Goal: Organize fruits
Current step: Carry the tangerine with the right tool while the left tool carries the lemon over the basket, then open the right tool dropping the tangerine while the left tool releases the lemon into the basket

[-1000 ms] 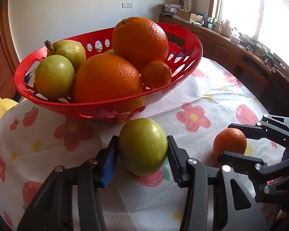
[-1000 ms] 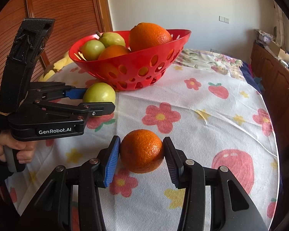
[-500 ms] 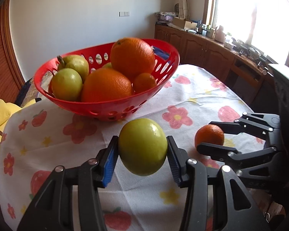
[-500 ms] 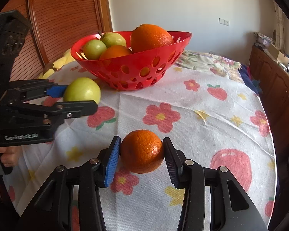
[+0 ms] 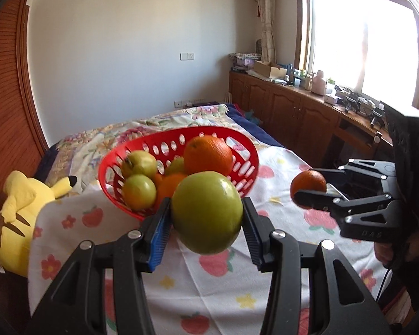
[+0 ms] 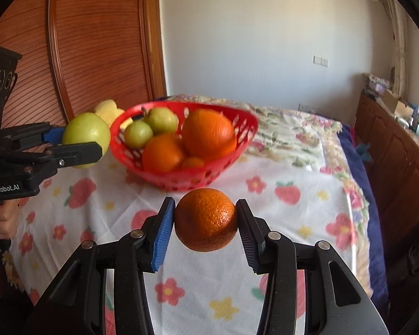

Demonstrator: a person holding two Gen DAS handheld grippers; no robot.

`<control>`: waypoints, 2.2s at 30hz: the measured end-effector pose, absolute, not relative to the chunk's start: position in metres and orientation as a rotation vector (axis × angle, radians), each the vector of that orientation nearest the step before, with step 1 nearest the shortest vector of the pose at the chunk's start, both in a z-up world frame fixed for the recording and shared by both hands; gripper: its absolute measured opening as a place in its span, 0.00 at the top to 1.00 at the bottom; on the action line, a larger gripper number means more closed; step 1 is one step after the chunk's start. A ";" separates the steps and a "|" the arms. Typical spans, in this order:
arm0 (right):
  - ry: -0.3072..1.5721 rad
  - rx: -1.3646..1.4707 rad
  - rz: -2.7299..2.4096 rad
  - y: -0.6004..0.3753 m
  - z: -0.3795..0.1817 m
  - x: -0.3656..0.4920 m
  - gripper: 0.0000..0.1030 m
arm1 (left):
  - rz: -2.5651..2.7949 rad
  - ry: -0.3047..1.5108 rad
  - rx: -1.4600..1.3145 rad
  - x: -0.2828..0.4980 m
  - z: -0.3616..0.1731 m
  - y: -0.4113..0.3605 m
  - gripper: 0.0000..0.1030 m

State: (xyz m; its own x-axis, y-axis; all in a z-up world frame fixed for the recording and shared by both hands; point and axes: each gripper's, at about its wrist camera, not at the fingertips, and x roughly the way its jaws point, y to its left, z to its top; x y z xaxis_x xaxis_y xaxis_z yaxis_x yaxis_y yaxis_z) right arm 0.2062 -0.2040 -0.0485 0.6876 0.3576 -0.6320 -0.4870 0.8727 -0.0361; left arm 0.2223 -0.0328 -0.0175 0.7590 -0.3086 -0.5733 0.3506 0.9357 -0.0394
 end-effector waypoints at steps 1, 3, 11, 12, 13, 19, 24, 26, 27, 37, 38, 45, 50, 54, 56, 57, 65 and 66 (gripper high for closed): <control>0.650 -0.213 0.478 -0.201 -0.043 0.210 0.56 | -0.352 0.607 0.073 0.226 -0.015 -0.030 0.55; 0.628 -0.226 0.488 -0.196 -0.031 0.222 0.56 | -0.340 0.600 0.077 0.233 -0.012 -0.025 0.55; 0.596 -0.250 0.536 -0.172 -0.012 0.275 0.56 | -0.303 0.611 0.079 0.280 -0.012 -0.006 0.54; 0.597 -0.252 0.541 -0.168 -0.011 0.283 0.56 | -0.301 0.612 0.082 0.285 -0.012 -0.005 0.54; 0.597 -0.253 0.545 -0.167 -0.010 0.289 0.56 | -0.299 0.612 0.083 0.290 -0.013 -0.005 0.54; 0.637 -0.257 0.574 -0.151 -0.012 0.336 0.56 | -0.302 0.625 0.070 0.313 -0.020 -0.002 0.54; 0.688 -0.271 0.585 -0.135 -0.022 0.375 0.56 | -0.303 0.644 0.051 0.328 -0.029 0.003 0.54; 0.721 -0.265 0.604 -0.128 -0.028 0.387 0.56 | -0.303 0.646 0.058 0.331 -0.030 0.002 0.54; 0.736 -0.270 0.607 -0.124 -0.031 0.393 0.56 | -0.303 0.647 0.062 0.332 -0.031 0.002 0.54; 0.873 -0.276 0.643 -0.105 -0.054 0.424 0.55 | -0.299 0.668 0.066 0.342 -0.040 0.001 0.54; 0.881 -0.267 0.643 -0.106 -0.055 0.425 0.55 | -0.300 0.671 0.067 0.342 -0.041 0.000 0.54; 0.861 -0.232 0.652 -0.114 -0.051 0.422 0.53 | -0.306 0.685 0.078 0.346 -0.046 -0.008 0.54; 0.826 -0.234 0.640 -0.121 -0.046 0.413 0.53 | -0.308 0.697 0.088 0.353 -0.050 -0.015 0.54; 0.798 -0.234 0.637 -0.128 -0.042 0.406 0.53 | -0.308 0.702 0.100 0.358 -0.051 -0.022 0.54; 0.789 -0.230 0.638 -0.131 -0.040 0.403 0.53 | -0.304 0.705 0.109 0.362 -0.050 -0.025 0.54; 0.781 -0.227 0.638 -0.133 -0.039 0.401 0.52 | -0.302 0.710 0.114 0.365 -0.050 -0.026 0.54; 0.760 -0.213 0.645 -0.141 -0.038 0.390 0.52 | -0.279 0.754 0.152 0.385 -0.054 -0.033 0.54; 0.756 -0.216 0.643 -0.142 -0.037 0.388 0.52 | -0.275 0.754 0.157 0.385 -0.054 -0.034 0.54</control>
